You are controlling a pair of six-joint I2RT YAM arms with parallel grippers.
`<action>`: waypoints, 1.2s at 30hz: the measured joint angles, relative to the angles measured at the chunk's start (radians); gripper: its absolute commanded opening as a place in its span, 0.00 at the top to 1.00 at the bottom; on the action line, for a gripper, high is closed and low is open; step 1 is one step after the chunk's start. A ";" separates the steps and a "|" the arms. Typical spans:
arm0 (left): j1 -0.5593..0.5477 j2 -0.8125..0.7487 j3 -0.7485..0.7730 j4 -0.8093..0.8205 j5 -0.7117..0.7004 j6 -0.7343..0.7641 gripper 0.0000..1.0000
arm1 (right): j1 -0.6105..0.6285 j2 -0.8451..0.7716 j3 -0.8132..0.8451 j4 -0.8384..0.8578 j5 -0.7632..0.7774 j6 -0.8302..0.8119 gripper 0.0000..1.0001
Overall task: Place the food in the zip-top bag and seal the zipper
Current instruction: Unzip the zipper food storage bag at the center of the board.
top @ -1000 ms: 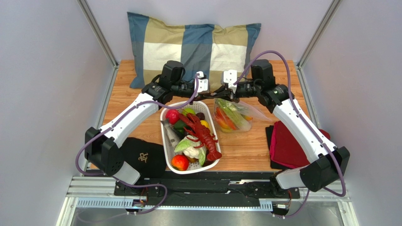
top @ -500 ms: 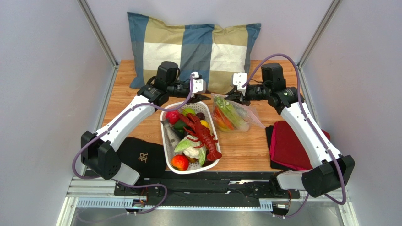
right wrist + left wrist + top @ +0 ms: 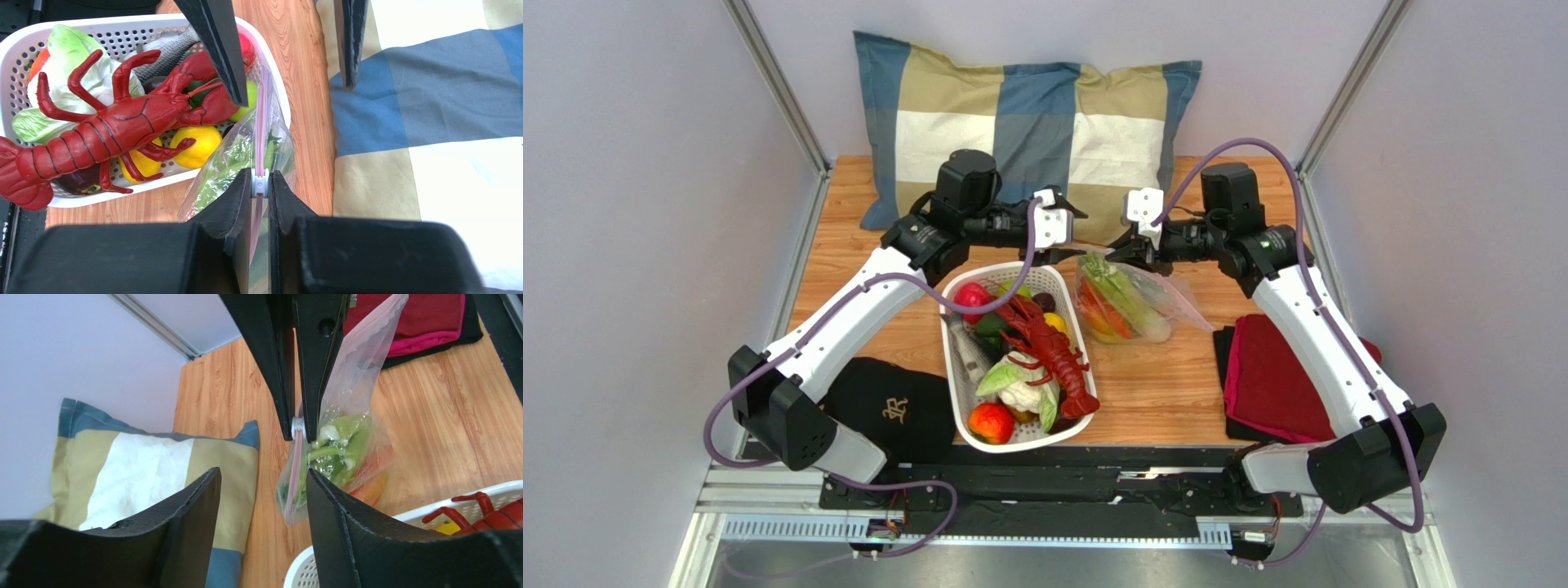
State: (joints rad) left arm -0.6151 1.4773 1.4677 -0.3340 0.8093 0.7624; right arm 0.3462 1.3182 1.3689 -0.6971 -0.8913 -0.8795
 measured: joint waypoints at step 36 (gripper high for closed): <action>-0.022 0.143 0.124 -0.154 -0.050 -0.003 1.00 | -0.004 0.010 -0.026 0.075 0.027 0.007 1.00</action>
State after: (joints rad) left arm -0.6369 1.6207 1.5921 -0.4877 0.7597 0.7593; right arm 0.3424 1.3281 1.3426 -0.6220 -0.8646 -0.8726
